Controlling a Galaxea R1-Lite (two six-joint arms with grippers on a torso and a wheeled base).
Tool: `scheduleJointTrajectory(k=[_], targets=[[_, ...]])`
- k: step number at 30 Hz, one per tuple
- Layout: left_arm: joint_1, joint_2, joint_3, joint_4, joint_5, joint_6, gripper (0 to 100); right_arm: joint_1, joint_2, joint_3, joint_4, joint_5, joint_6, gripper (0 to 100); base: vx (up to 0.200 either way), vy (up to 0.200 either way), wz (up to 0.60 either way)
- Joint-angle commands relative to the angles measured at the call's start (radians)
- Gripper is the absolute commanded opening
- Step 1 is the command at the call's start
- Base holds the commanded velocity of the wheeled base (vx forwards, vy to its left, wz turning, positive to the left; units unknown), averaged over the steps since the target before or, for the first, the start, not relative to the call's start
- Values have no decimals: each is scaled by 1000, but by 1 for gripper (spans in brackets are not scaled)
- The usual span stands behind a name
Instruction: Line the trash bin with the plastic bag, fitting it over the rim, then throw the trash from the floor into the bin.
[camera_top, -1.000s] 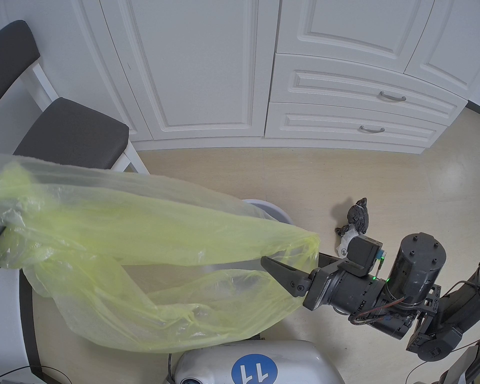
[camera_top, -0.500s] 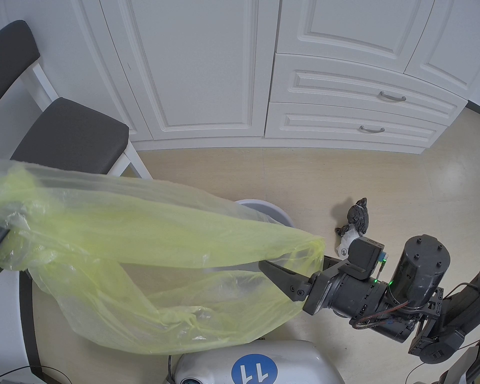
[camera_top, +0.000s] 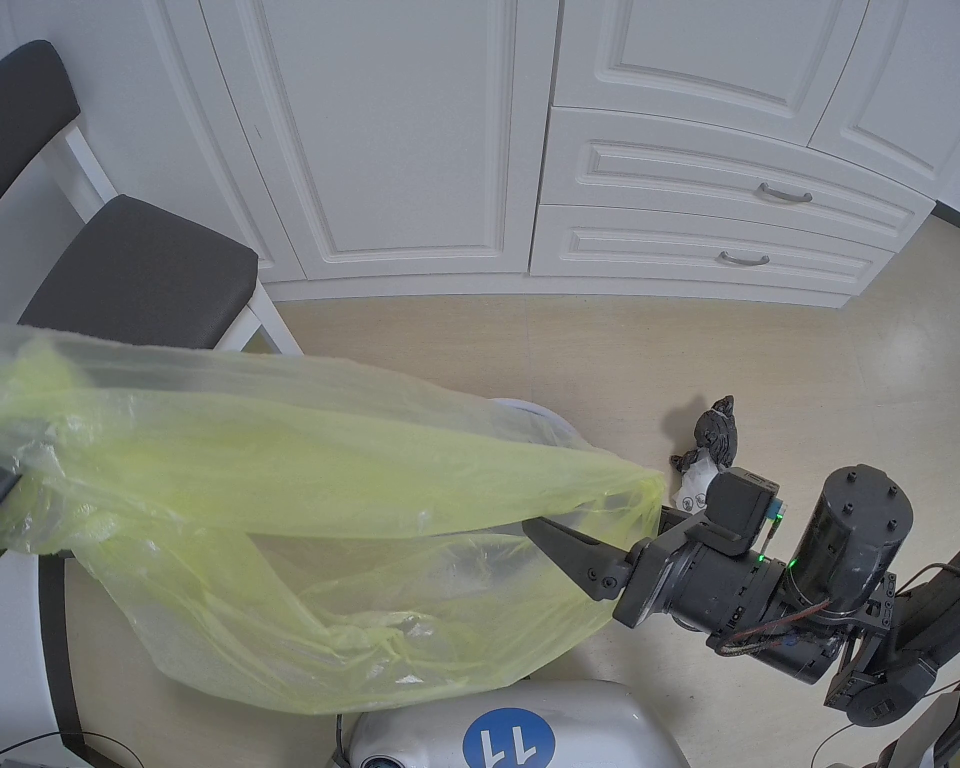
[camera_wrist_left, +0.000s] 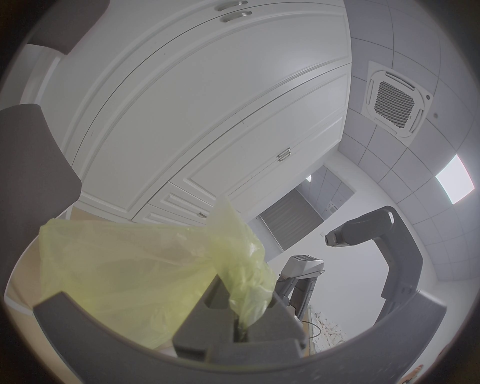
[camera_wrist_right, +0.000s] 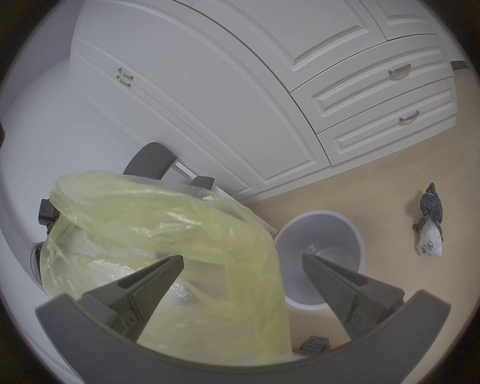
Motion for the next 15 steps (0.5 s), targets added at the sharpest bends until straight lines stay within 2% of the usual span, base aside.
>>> scheduleJointTrajectory(k=[1,7,8,15], targets=[[0,1,3,0,0,0,0,0,-9,1,0,0,0,100,0,0,0],[1,1,3,0,0,1,0,0,-6,1,0,0,-6,100,0,0,0],[1,0,3,0,0,1,0,0,-6,1,0,0,-6,0,0,0,0],[1,3,6,0,-2,1,0,0,-5,-5,0,-27,-6,0,0,0,0]])
